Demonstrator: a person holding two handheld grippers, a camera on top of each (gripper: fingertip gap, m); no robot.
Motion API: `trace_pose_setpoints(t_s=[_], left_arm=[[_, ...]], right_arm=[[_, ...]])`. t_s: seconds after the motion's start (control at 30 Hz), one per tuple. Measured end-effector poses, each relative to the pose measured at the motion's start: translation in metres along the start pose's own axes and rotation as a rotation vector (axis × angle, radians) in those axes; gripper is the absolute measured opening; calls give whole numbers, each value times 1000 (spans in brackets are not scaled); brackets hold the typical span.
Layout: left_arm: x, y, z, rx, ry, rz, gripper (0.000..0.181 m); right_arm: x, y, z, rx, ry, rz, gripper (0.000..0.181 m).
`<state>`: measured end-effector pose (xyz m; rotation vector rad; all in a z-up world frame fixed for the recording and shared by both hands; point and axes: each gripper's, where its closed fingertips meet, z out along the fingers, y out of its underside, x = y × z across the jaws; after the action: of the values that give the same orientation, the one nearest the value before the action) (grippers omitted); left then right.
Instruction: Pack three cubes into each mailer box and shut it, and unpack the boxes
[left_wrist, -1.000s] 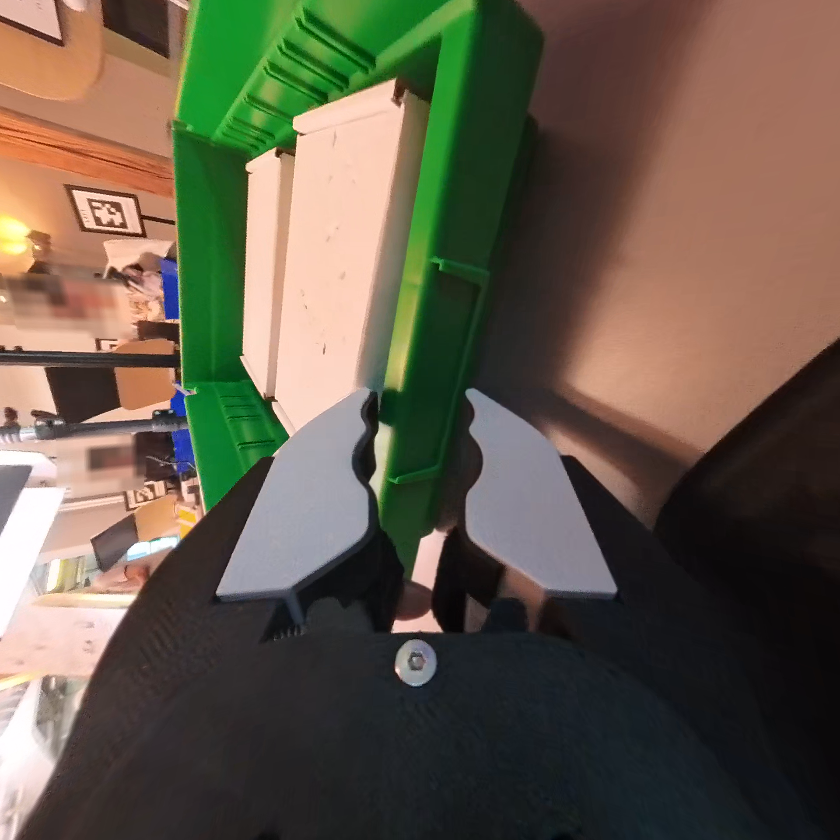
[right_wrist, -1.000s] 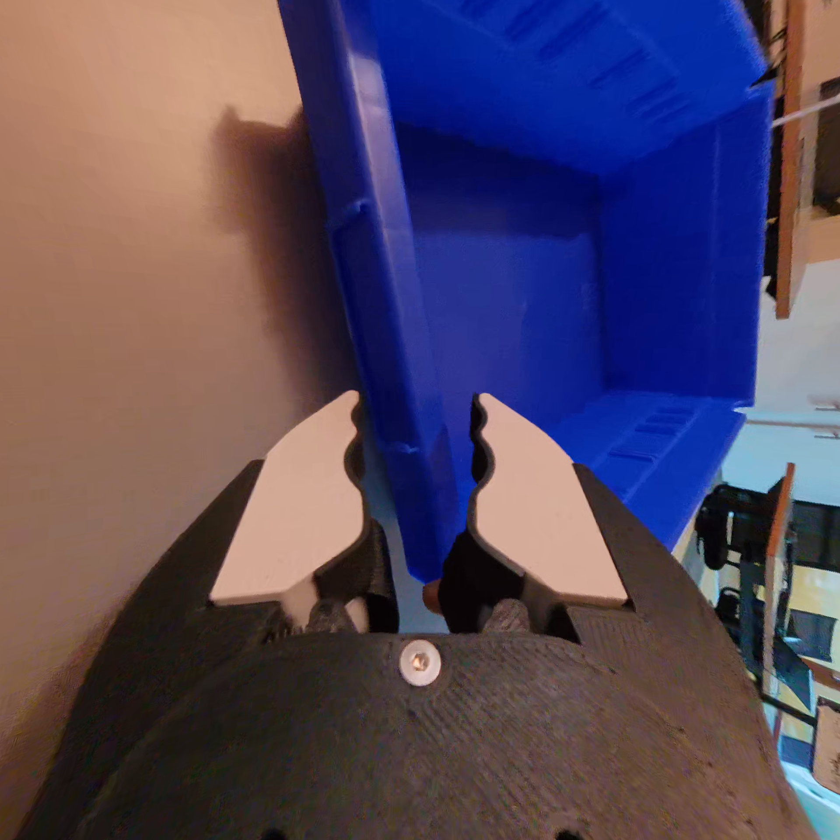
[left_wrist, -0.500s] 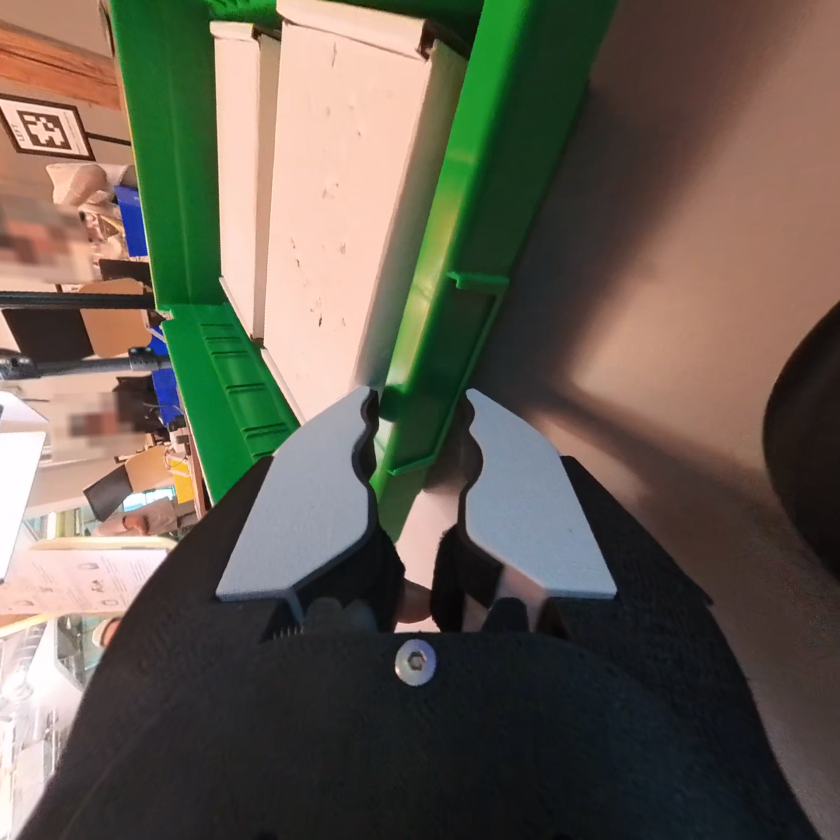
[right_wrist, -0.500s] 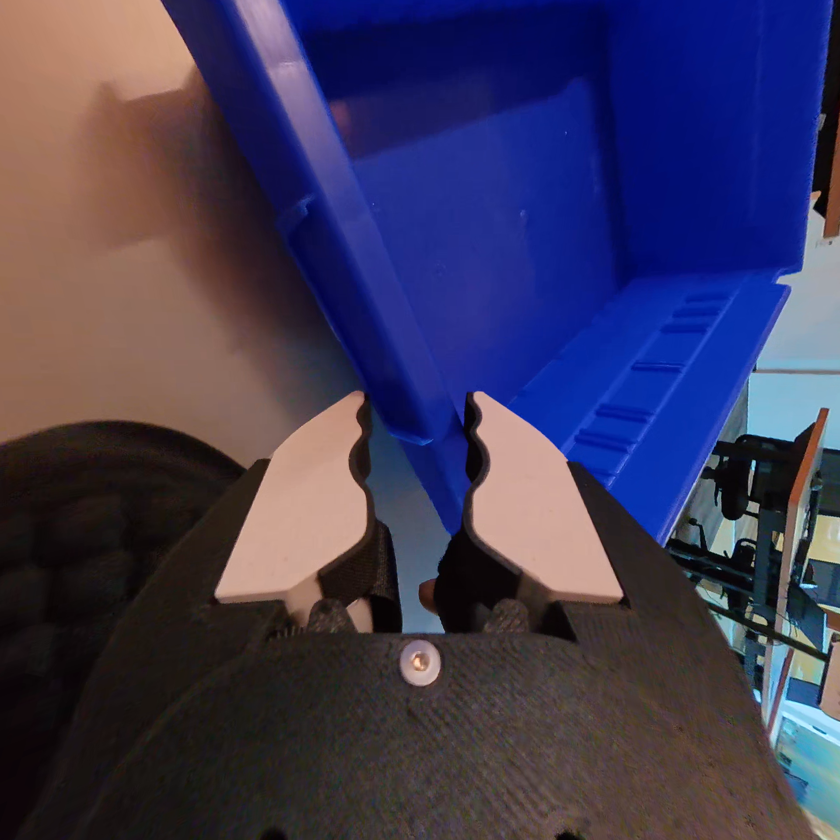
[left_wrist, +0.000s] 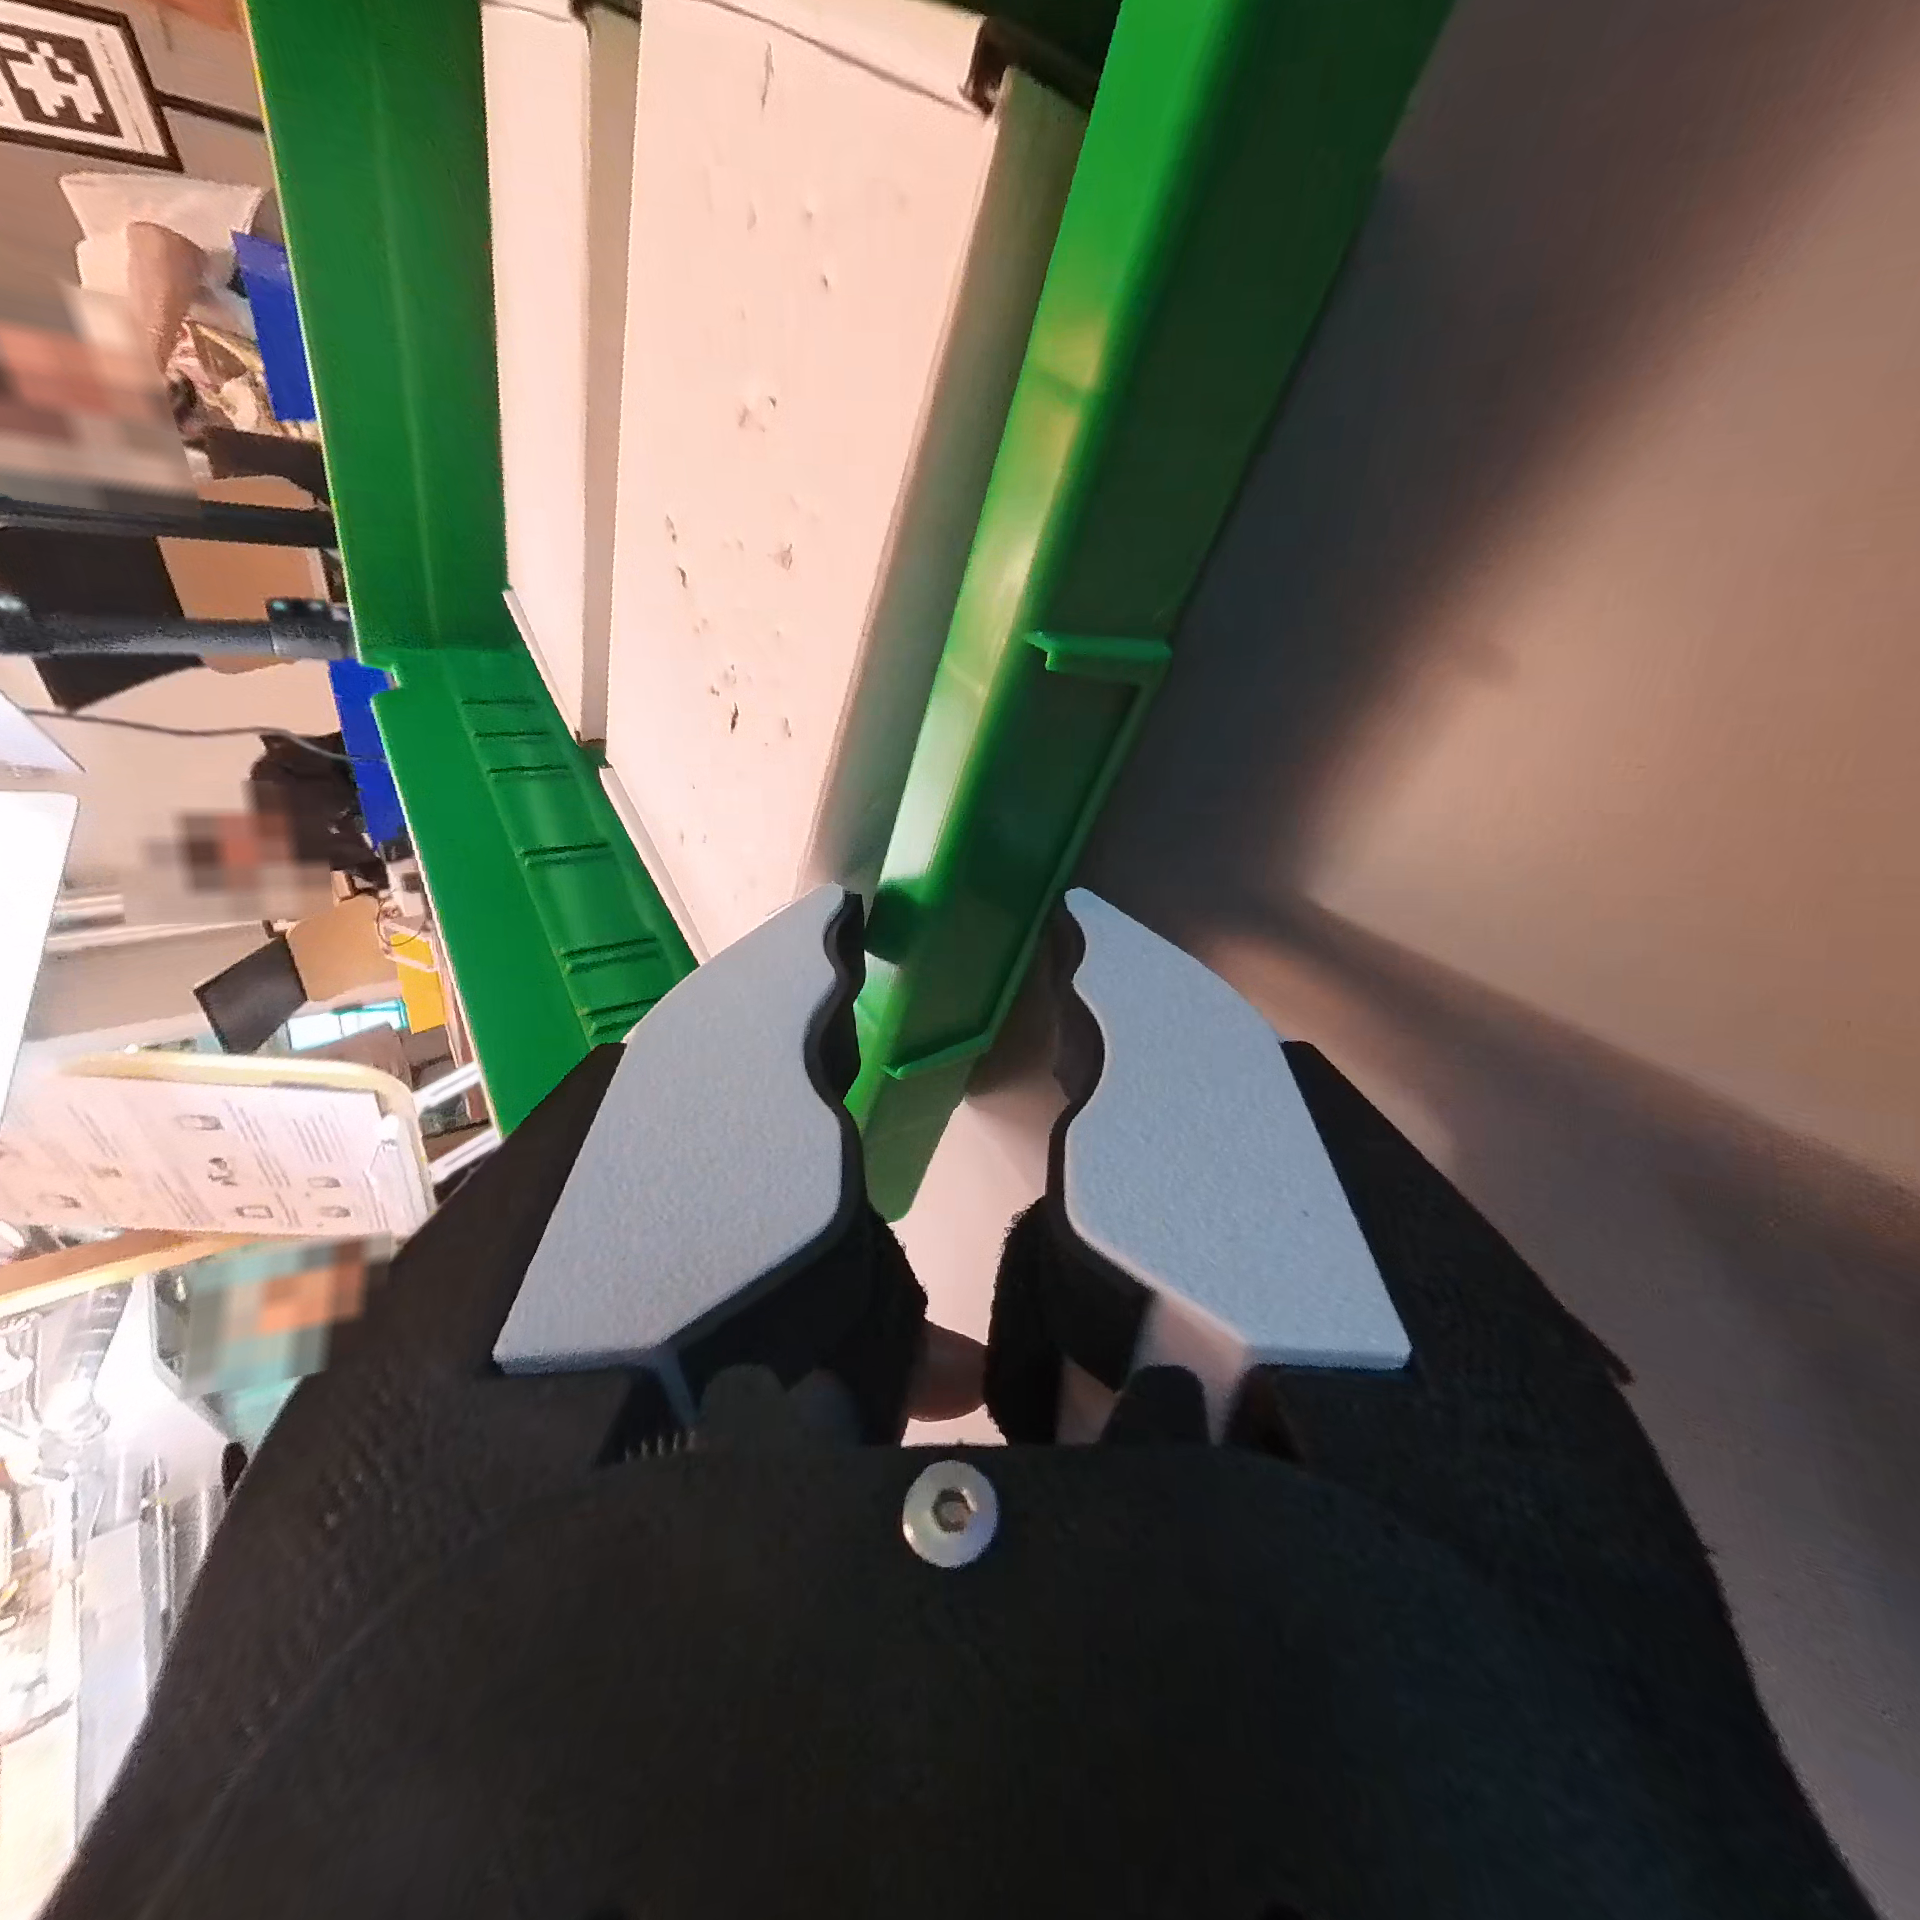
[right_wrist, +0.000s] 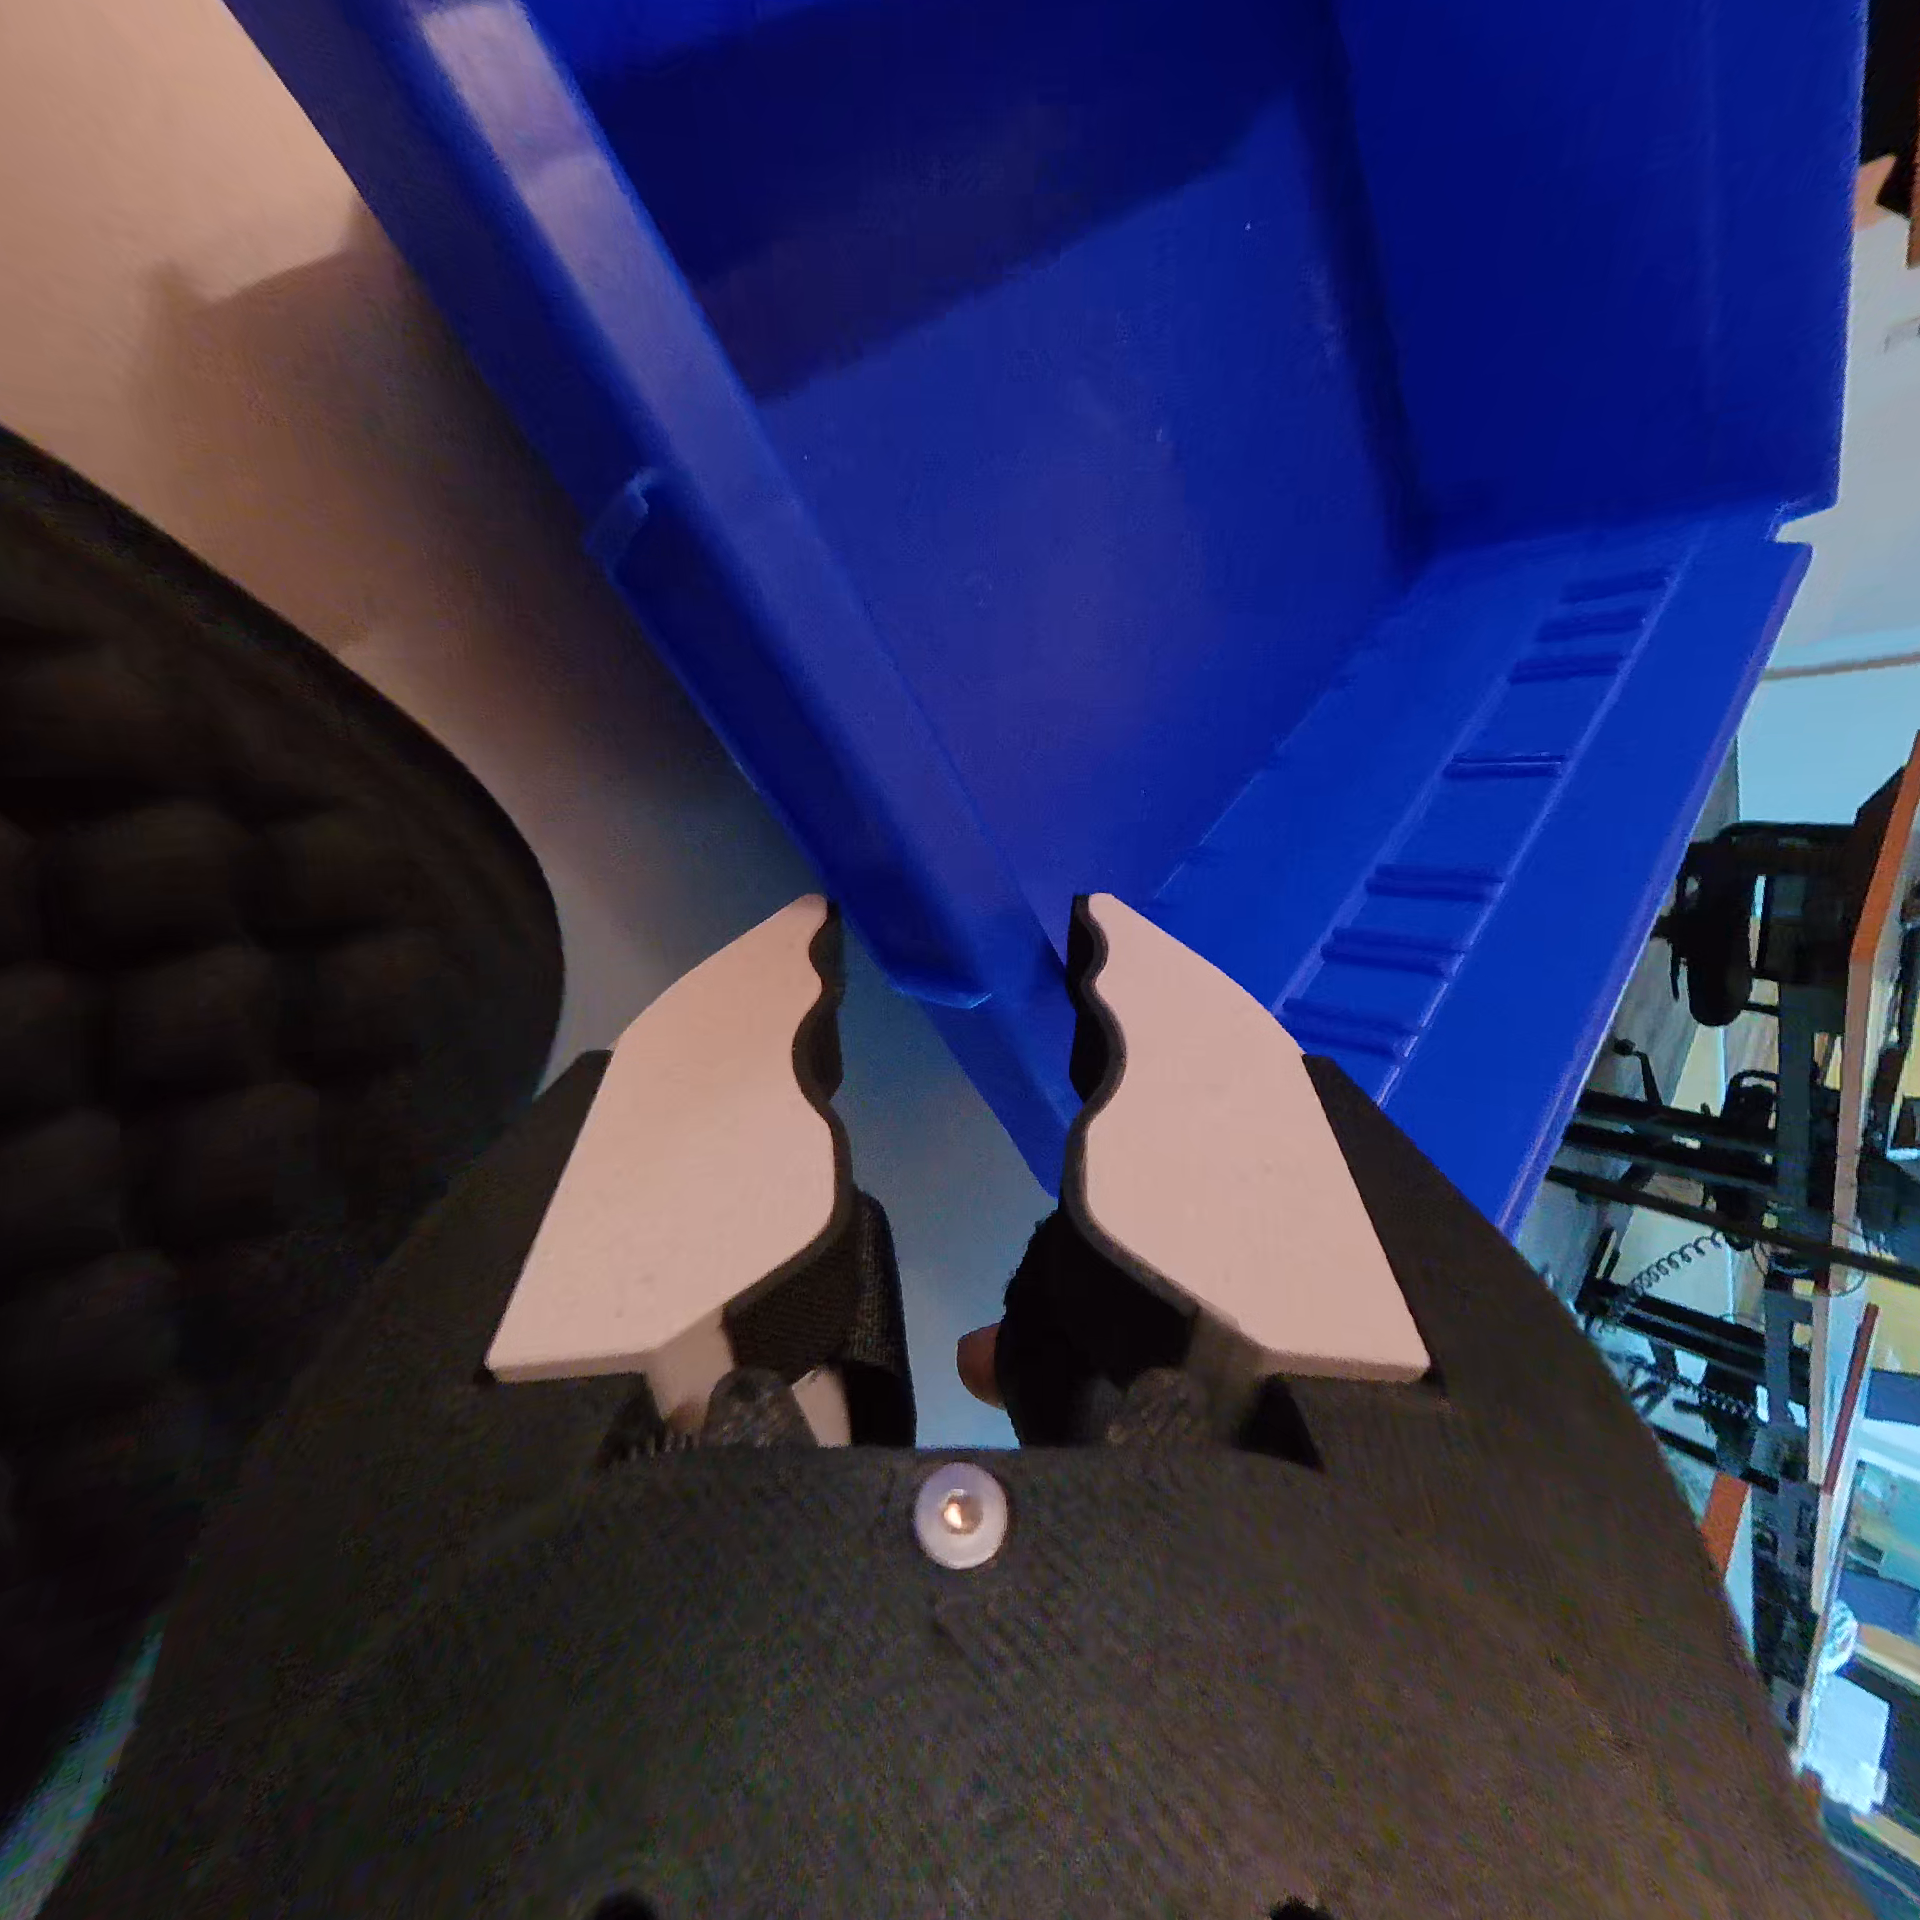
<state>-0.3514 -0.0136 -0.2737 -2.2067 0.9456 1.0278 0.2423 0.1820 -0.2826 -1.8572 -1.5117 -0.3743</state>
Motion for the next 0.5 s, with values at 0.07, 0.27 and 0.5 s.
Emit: trace_pose_setpoints(t_s=[0.07, 0.27, 0.5], left_arm=[[0, 10, -2, -13, -1, -1, 34], [0, 36, -11, -47, -5, -1, 34], [4, 60, -24, -62, 3, 21, 34]], right_arm=[[4, 13, -3, -17, 6, 10, 42], [12, 57, -17, -76, 13, 44, 42], [11, 107, -40, -127, 9, 67, 41]])
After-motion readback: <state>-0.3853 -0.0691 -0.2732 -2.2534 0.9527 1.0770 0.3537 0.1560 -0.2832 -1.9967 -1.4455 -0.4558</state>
